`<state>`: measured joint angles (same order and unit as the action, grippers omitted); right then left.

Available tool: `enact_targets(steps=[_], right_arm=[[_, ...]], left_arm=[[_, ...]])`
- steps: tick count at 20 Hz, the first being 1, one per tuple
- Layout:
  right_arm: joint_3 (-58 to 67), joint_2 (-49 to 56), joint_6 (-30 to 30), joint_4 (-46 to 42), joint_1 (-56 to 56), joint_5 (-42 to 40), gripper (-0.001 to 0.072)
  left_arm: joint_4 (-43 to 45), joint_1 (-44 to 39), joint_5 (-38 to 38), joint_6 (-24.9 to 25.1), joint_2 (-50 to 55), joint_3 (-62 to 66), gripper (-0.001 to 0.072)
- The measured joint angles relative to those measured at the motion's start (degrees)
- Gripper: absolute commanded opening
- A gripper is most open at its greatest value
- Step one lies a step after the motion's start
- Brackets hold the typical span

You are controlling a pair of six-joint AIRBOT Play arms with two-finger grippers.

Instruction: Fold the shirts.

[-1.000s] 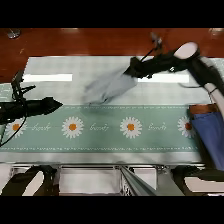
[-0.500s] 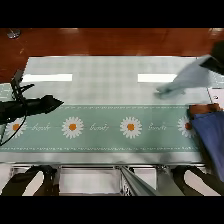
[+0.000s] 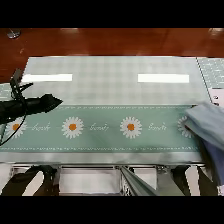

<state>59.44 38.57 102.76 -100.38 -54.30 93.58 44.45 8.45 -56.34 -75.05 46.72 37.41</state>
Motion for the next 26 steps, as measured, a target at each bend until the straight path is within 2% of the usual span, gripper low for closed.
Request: enact_targets(steps=[2, 3, 4, 5, 7, 9, 10, 11, 13, 16, 18, 21, 26], right_arm=[[-3.3, -0.5, 0.9, -4.6, -1.7, 0.1, 0.0623], [-4.0, 0.2, 1.0, -4.0, -1.9, -0.2, 0.0568], [-4.0, 1.5, 1.0, -2.2, -1.3, -1.2, 0.0358], [-3.5, 3.1, 1.0, 1.5, 0.1, -2.9, 0.0029], [-1.8, 6.6, -2.2, 15.5, 6.1, -9.0, 0.0018], [0.3, 10.0, -7.8, 31.8, 18.3, -20.4, 0.0018], [1.7, 12.0, -9.8, 37.2, 26.3, -26.4, 0.0019], [3.3, 14.3, -10.9, 38.9, 33.7, -31.0, 0.0019], [5.9, 20.6, -8.7, 33.2, 46.8, -35.2, 0.0019], [7.7, 30.9, -0.6, 16.4, 57.7, -31.3, 0.0018], [8.3, 36.1, 2.8, 9.2, 60.7, -28.1, 0.0019], [8.7, 40.0, 5.6, 4.4, 62.8, -25.7, 0.0019], [8.8, 42.0, 7.5, 2.0, 63.8, -24.2, 0.0019]], left_arm=[[-0.4, 0.0, 0.2, 0.0, 0.1, 0.0, 0.0030], [-0.7, 0.0, 0.5, 0.0, 0.2, 0.1, 0.0030], [-1.1, 0.0, 0.6, 0.1, 0.7, 0.7, 0.0029], [-1.4, 0.0, 0.9, 0.4, 1.5, 2.0, 0.0029], [-2.0, -0.9, 1.2, 1.4, 4.4, 7.3, 0.0029], [-1.9, -3.8, 1.0, 2.8, 8.5, 15.3, 0.0029], [-0.9, -6.0, 0.8, 3.1, 10.8, 19.9, 0.0029], [1.3, -8.7, 0.2, 3.0, 12.9, 23.8, 0.0029], [9.0, -13.7, -1.0, -0.2, 16.0, 28.4, 0.0030], [24.9, -17.4, -2.6, -9.9, 18.3, 27.1, 0.0031], [30.9, -17.4, -3.2, -14.5, 19.0, 24.2, 0.0031], [35.9, -17.2, -3.7, -17.7, 19.5, 21.7, 0.0032], [38.7, -17.1, -4.5, -19.3, 19.7, 20.4, 0.0032]])
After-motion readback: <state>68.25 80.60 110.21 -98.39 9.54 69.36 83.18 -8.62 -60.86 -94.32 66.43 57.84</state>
